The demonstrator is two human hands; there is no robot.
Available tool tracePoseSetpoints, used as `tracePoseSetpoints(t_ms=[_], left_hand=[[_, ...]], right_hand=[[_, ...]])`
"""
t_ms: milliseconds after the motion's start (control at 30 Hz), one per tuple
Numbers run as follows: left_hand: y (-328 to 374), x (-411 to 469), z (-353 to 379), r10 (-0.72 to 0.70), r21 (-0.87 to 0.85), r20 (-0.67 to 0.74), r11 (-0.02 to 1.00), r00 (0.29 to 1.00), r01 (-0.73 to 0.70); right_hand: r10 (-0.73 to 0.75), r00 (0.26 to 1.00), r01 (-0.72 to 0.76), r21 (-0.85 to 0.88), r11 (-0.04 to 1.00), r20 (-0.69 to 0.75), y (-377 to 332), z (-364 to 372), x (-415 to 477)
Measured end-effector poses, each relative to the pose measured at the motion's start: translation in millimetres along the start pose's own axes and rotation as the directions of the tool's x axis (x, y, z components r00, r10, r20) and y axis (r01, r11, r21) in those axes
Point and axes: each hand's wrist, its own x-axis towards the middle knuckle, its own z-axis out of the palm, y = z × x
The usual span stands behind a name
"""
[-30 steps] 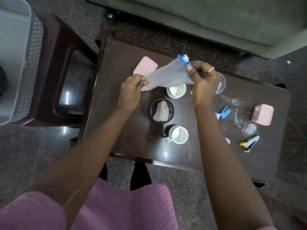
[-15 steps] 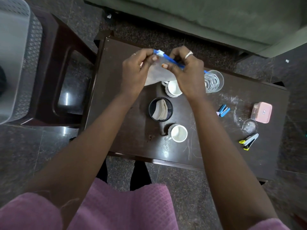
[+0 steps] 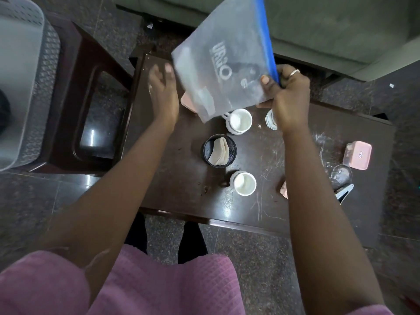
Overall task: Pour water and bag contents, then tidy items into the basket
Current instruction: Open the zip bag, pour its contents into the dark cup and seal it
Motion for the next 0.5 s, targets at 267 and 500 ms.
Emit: tracePoseSetpoints(t_ms=[267, 500], left_hand=[[-36, -37, 35, -0.466, -0.149, 0.621, 0.720, 0.631, 0.678], [-23, -34, 41, -0.463, -0.156, 0.640, 0.703, 0.613, 0.694]], right_hand=[[0.350, 0.934, -0.331, 0.535, 0.777, 0.071, 13, 1, -4], [0.333, 0.912, -0.380, 0.803, 0.458, 0.241, 10, 2, -15]])
